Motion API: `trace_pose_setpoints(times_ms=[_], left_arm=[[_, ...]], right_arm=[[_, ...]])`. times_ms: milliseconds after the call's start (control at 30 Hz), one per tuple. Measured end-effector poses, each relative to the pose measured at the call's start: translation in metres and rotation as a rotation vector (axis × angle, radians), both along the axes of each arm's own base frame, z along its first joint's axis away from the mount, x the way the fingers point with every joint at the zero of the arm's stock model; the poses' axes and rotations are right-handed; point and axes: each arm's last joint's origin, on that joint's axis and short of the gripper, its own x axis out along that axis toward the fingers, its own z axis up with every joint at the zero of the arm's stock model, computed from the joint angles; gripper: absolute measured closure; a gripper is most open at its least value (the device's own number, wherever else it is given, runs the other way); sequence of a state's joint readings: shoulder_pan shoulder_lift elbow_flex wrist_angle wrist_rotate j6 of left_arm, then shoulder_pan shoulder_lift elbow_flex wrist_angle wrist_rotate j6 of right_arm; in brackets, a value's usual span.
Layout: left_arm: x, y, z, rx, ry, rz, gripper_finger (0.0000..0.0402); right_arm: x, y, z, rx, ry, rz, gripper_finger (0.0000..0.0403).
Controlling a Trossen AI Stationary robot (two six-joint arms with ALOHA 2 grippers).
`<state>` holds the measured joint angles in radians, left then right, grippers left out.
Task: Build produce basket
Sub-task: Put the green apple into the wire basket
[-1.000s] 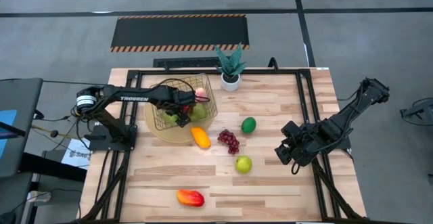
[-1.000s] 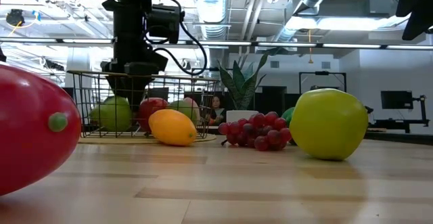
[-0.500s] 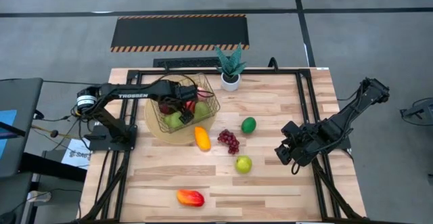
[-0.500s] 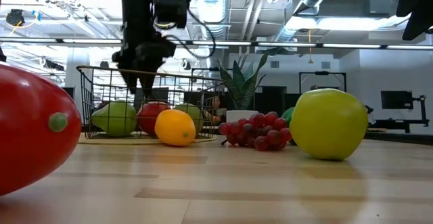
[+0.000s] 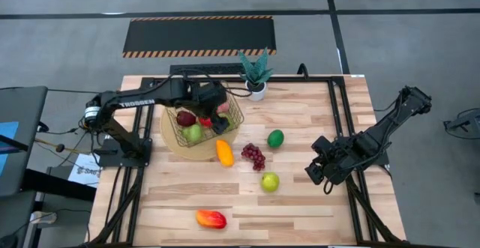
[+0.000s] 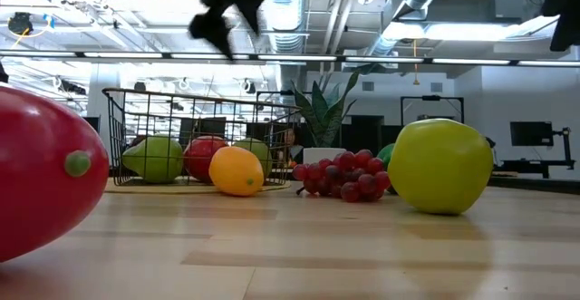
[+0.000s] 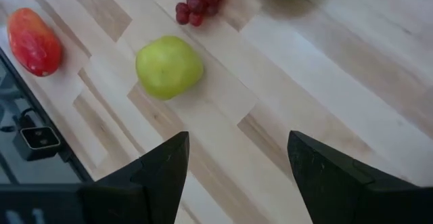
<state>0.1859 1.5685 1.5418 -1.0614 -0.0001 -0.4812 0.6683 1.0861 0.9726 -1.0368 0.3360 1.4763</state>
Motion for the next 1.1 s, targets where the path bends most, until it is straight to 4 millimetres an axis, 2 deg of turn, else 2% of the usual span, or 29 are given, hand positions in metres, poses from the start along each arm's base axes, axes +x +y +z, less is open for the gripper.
trace_pose_setpoints(times_ms=[200, 400, 533, 733, 933, 1100], left_arm=[[0.031, -0.051, 0.011, -0.074, -0.265, -0.105, 0.0024], [0.062, -0.104, -0.005, 0.035, -0.372, -0.216, 0.0024], [0.087, -0.130, -0.031, 0.025, -0.411, -0.181, 0.0024], [0.119, -0.160, -0.083, 0.013, -0.415, -0.232, 0.0024], [0.137, -0.171, -0.124, -0.023, -0.397, -0.193, 0.0024], [0.144, -0.179, -0.147, -0.008, -0.385, -0.175, 0.0024]], right_arm=[[-0.005, 0.006, 0.000, 0.033, 0.006, 0.003, 0.0129], [-0.009, 0.012, 0.000, 0.042, 0.005, 0.025, 0.0129], [-0.011, 0.014, 0.000, 0.039, 0.001, 0.036, 0.0129], [-0.012, 0.016, 0.000, 0.034, 0.000, 0.048, 0.0129], [-0.015, 0.019, 0.000, 0.030, -0.001, 0.069, 0.0129], [-0.017, 0.021, 0.000, 0.030, -0.002, 0.084, 0.0129]])
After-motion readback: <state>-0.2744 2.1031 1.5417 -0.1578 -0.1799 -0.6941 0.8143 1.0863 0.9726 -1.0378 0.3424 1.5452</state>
